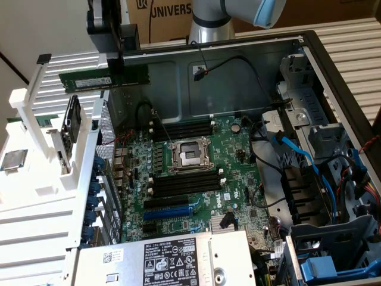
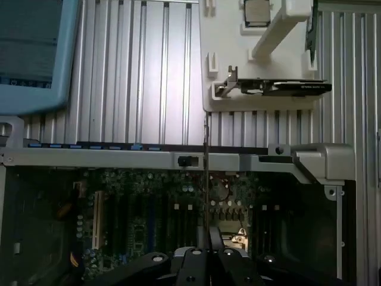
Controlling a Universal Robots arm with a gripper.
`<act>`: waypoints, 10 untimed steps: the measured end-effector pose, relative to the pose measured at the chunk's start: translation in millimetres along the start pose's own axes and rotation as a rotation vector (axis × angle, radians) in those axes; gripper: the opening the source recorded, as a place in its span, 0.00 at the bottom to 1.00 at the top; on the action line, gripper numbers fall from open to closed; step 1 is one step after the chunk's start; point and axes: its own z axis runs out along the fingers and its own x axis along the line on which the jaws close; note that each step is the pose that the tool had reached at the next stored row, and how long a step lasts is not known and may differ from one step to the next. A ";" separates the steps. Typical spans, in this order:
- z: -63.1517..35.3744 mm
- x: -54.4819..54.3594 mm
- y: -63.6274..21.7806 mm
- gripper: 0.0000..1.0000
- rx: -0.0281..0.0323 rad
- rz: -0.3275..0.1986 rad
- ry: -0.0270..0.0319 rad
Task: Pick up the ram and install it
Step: 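Pick up the ram and move it above insertion slot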
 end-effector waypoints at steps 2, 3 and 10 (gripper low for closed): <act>1.8 1.2 -13.9 0.12 -0.0021 0.000 0.0000; 3.8 1.9 -23.2 0.12 -0.0029 0.000 0.0000; 19.5 6.0 -78.8 0.12 -0.0033 0.000 0.0005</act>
